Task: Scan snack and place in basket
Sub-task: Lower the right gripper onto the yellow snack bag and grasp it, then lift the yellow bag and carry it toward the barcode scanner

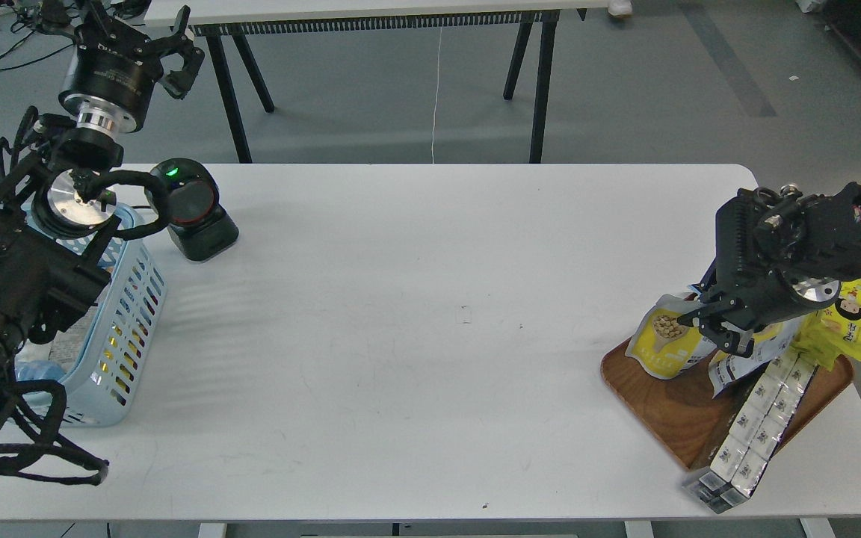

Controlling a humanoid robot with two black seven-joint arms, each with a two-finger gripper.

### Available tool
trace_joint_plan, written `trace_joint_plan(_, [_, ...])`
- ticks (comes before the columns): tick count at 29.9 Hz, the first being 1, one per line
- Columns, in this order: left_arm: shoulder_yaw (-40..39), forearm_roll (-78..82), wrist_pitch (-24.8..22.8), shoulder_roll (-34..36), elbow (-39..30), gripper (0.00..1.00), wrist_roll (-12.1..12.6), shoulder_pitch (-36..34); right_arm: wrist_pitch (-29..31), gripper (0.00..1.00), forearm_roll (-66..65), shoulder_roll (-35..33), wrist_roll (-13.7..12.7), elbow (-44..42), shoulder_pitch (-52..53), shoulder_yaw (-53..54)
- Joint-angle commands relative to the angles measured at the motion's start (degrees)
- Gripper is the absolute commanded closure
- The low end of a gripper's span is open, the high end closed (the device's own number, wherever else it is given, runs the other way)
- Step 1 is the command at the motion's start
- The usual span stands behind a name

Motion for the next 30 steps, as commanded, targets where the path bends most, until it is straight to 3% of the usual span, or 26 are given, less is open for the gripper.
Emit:
trace_joint_plan(1, [0.09, 0.03, 0.00, 0.08, 0.00, 0.00, 0.00, 0.01, -0.19, 1.00, 0.54, -0.95, 0.00, 1.22, 1.67, 0.25])
trace_joint_plan(12, [0.00, -0.06, 0.00, 0.70, -0.27, 0.00, 0.09, -0.08, 0.95, 1.00, 2.21, -1.65, 0.00, 5.35, 7.92, 9.28])
trace_joint_plan(17, [0.00, -0.06, 0.00, 0.79, -0.44, 0.00, 0.09, -0.08, 6.57, 1.00, 2.30, -0.25, 0.00, 5.09, 6.08, 20.09])
trace_joint_plan(24, [0.09, 0.03, 0.00, 0.70, -0.36, 0.00, 0.18, -0.08, 12.02, 1.00, 3.53, 8.18, 0.00, 2.90, 0.28, 31.88])
trace_joint_plan(30, [0.09, 0.03, 0.00, 0.70, -0.36, 0.00, 0.26, -0.08, 12.46, 1.00, 4.23, 17.58, 0.00, -1.93, -1.48, 34.61])
